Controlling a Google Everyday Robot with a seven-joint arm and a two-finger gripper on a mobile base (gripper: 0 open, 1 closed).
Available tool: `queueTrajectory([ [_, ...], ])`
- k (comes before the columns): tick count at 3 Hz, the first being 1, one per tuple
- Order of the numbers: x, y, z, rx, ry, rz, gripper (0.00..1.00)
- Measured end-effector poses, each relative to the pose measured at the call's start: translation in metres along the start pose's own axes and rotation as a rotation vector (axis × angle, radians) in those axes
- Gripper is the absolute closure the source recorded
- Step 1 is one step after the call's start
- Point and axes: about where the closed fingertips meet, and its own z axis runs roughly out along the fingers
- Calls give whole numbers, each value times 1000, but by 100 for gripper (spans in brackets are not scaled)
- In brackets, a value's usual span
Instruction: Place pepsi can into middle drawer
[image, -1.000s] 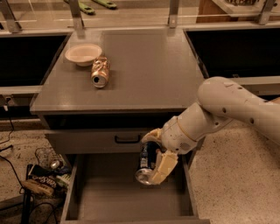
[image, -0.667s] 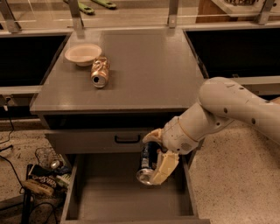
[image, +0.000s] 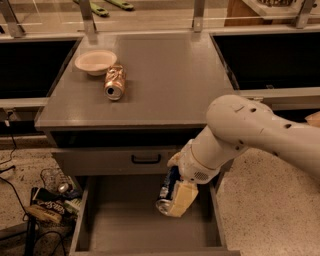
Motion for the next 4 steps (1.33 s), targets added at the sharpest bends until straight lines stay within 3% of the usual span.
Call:
queueTrajectory([
  [1, 10, 3, 5, 32, 74, 35, 100],
  [2, 11, 3, 5, 33, 79, 43, 100],
  [4, 11, -2, 33, -18, -19, 64, 100],
])
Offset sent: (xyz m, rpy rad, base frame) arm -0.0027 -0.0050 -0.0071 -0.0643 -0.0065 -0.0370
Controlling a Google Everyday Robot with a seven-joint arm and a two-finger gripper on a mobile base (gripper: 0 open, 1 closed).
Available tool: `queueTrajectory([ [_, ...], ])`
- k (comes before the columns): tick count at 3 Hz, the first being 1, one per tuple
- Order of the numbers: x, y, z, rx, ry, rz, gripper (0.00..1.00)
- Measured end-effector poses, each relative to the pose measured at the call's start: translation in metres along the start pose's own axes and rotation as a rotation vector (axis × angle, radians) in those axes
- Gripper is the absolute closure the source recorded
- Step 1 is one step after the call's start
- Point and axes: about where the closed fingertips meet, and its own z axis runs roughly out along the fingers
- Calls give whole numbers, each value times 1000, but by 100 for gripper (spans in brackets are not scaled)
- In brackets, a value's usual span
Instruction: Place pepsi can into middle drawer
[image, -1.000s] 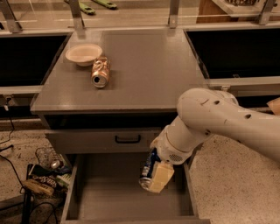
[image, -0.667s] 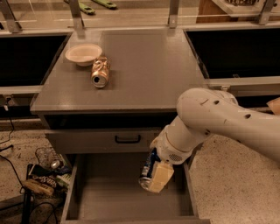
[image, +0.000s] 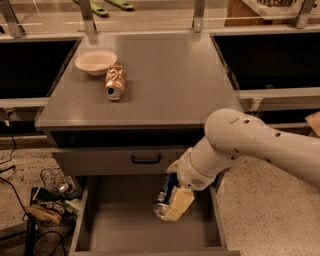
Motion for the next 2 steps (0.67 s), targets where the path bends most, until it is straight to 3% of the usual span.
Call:
queueTrajectory([
  [2, 1, -8, 20, -12, -38, 18, 100],
])
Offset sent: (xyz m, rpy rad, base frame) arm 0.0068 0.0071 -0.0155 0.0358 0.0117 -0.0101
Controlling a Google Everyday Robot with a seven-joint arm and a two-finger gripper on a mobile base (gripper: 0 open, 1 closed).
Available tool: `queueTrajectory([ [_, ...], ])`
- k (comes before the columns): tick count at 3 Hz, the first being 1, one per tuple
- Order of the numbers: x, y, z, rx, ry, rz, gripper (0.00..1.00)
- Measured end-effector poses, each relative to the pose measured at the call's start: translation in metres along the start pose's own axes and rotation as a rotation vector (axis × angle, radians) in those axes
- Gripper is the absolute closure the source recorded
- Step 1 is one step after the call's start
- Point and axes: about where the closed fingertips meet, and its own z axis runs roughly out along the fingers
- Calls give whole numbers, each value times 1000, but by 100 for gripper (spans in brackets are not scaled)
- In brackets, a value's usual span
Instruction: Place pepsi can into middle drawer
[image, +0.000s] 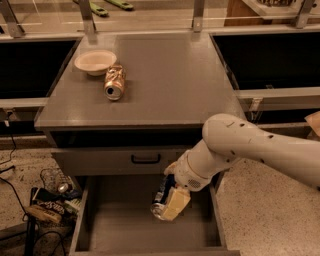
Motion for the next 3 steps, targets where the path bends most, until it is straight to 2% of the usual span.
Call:
queueTrajectory([
  [1, 6, -9, 11, -3, 2, 25, 100],
  [3, 52, -10, 54, -72, 26, 131, 100],
])
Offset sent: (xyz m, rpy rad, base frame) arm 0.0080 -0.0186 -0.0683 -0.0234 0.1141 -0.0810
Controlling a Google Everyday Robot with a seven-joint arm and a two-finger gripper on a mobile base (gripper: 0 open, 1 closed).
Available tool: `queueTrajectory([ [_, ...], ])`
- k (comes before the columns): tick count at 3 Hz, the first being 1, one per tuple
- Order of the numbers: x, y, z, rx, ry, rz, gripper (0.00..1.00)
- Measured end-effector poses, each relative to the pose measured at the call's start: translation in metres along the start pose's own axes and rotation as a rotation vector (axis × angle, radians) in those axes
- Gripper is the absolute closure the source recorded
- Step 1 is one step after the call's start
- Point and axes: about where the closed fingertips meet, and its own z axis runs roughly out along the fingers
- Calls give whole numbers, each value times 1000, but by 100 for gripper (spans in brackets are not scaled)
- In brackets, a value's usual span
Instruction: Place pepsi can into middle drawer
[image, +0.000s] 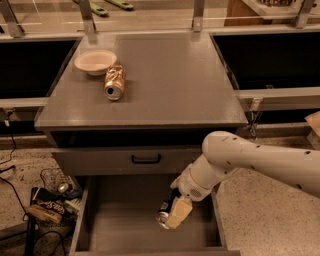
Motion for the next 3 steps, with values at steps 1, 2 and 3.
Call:
queueTrajectory([
  [1, 0, 1, 2, 4, 11, 3, 100],
  [2, 17, 1, 25, 44, 77, 54, 100],
  [3, 27, 2, 40, 56, 106, 88, 100],
])
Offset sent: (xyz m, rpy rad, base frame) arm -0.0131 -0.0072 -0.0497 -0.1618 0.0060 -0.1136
